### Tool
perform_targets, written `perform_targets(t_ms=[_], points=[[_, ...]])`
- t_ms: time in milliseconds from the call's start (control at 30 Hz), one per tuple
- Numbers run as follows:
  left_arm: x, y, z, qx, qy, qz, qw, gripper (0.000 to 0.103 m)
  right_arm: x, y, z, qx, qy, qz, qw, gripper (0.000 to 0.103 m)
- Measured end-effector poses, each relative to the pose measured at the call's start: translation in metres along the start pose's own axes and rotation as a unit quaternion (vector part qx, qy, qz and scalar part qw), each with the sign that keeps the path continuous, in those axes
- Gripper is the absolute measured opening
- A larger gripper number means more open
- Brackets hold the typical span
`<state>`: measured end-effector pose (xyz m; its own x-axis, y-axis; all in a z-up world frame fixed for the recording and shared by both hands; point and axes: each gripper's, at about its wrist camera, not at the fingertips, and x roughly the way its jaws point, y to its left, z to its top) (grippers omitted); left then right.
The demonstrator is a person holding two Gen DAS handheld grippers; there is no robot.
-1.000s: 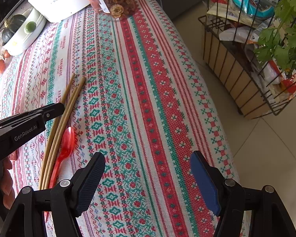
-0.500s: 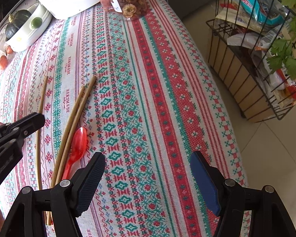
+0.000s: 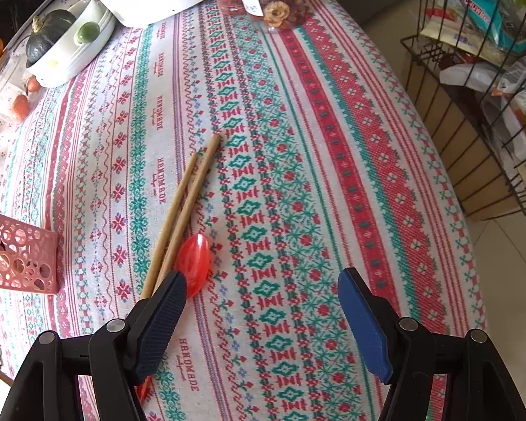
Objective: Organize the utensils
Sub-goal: 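Lift the chopstick with the left tool while the right tool grasps the red spoon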
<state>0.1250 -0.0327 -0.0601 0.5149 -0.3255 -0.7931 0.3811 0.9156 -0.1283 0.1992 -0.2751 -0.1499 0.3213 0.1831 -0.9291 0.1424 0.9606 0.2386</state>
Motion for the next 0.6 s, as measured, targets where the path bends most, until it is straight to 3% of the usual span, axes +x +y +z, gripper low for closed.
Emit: perform_targets(t_ms=[233,500,600], points=[[-0.022,0.031,-0.014,-0.036,-0.019,-0.014,0.9991,0.006,0.021,0.014,0.004,-0.006,0.014,0.03,0.999,0.049],[-0.028,0.044,-0.017,-0.047,-0.022,-0.015,0.9985,0.006,0.039,0.022,0.006,-0.012,0.017,0.04,0.999,0.028],[-0.031,0.046,-0.017,-0.049,-0.025,-0.013,0.9984,0.006,0.043,0.027,0.005,-0.029,0.014,0.046,0.998,0.014]])
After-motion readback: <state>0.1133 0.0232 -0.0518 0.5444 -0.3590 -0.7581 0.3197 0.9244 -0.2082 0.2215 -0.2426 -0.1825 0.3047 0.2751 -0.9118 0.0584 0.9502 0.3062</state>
